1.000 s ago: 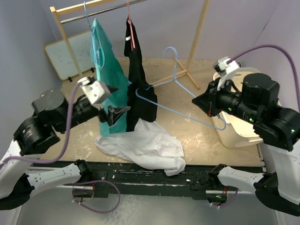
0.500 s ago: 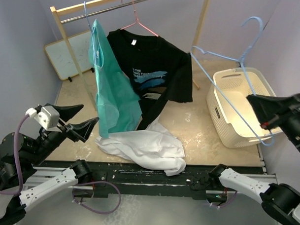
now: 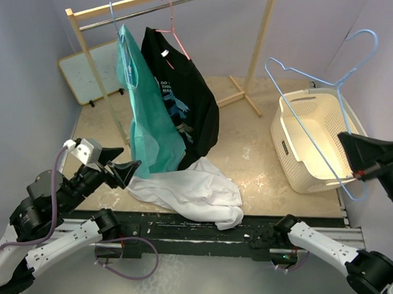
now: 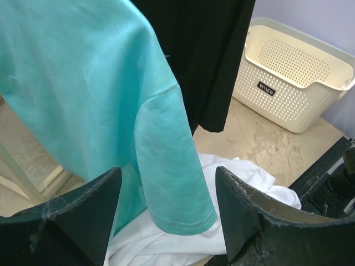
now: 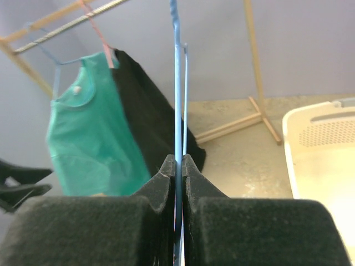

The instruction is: Remove the t-shirt from the hanger

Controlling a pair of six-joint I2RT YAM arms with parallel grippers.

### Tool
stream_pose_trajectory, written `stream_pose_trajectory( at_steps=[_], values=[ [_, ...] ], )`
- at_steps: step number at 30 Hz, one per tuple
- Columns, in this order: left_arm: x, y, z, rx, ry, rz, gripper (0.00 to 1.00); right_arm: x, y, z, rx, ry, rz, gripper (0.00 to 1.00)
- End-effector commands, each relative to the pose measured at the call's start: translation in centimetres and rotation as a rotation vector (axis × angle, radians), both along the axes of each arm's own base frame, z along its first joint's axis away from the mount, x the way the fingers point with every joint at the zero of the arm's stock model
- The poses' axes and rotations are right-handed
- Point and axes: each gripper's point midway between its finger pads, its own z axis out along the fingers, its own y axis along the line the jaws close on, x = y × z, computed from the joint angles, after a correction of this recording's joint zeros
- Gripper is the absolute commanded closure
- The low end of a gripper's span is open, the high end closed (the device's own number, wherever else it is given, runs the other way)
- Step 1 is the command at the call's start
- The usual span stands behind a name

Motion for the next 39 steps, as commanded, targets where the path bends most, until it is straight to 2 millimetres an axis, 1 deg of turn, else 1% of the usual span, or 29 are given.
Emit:
stream_pose_trajectory(
  at_steps=[1, 3, 6, 8, 9, 10, 11, 13, 16, 19, 23, 25, 27, 32, 35, 39],
  values=[
    [-0.5, -0.5, -0.7, -0.043, 0.039, -0.024, 0.29, 7.5, 2.1, -0.8, -0.099, 0.035, -0.167, 1.0],
    [-0.8, 0.1, -1.3, -0.049, 0.058, -0.014, 0.28, 10.9, 3.6, -1.1, -0.166, 0.037, -0.214, 1.0],
    [-1.4, 1.2, -2.0, -0.072, 0.072, 0.008, 0.27, 15.6, 7.0, -0.1, -0.238, 0.013, -0.21, 1.0],
    [-1.9, 1.8, -2.4, -0.096, 0.076, 0.014, 0.27, 18.5, 9.2, 0.9, -0.273, -0.008, -0.205, 1.0],
    [-2.1, 2.3, -2.4, -0.113, 0.078, 0.023, 0.27, 19.5, 9.7, 2.4, -0.271, -0.039, -0.213, 1.0],
    [-2.2, 2.7, -2.4, -0.129, 0.073, 0.034, 0.27, 20.9, 10.4, 3.1, -0.283, -0.056, -0.221, 1.0],
    [-2.4, 3.1, -2.2, -0.147, 0.065, 0.041, 0.27, 22.0, 10.7, 3.9, -0.302, -0.076, -0.237, 1.0],
    [-2.6, 3.7, -2.2, -0.172, 0.061, 0.055, 0.27, 24.6, 11.3, 4.9, -0.321, -0.098, -0.261, 1.0],
    [-2.7, 4.1, -2.2, -0.186, 0.049, 0.067, 0.28, 27.8, 11.9, 5.4, -0.34, -0.132, -0.302, 1.0],
    [-2.7, 3.6, -2.2, -0.177, 0.047, 0.056, 0.29, 29.4, 11.2, 6.0, -0.316, -0.171, -0.335, 1.0],
    [-2.3, 2.9, -2.4, -0.15, 0.046, 0.054, 0.29, 30.4, 10.8, 6.3, -0.28, -0.192, -0.316, 1.0],
    [-2.2, 2.6, -2.3, -0.141, 0.039, 0.044, 0.29, 31.3, 11.0, 5.7, -0.278, -0.185, -0.284, 1.0],
    [-2.2, 2.5, -2.3, -0.138, 0.038, 0.038, 0.29, 32.4, 11.7, 4.5, -0.287, -0.16, -0.238, 1.0],
    [-2.1, 2.4, -2.5, -0.137, 0.038, 0.035, 0.29, 35.2, 14.0, 0.4, -0.332, -0.068, -0.111, 1.0],
    [-2.0, 2.3, -2.6, -0.133, 0.042, 0.037, 0.29, 36.6, 14.2, -1.6, -0.318, -0.024, -0.065, 1.0],
    [-1.9, 2.2, -2.8, -0.127, 0.048, 0.041, 0.29, 37.1, 14.4, -4.0, -0.313, 0.035, -0.021, 1.0]
  ],
)
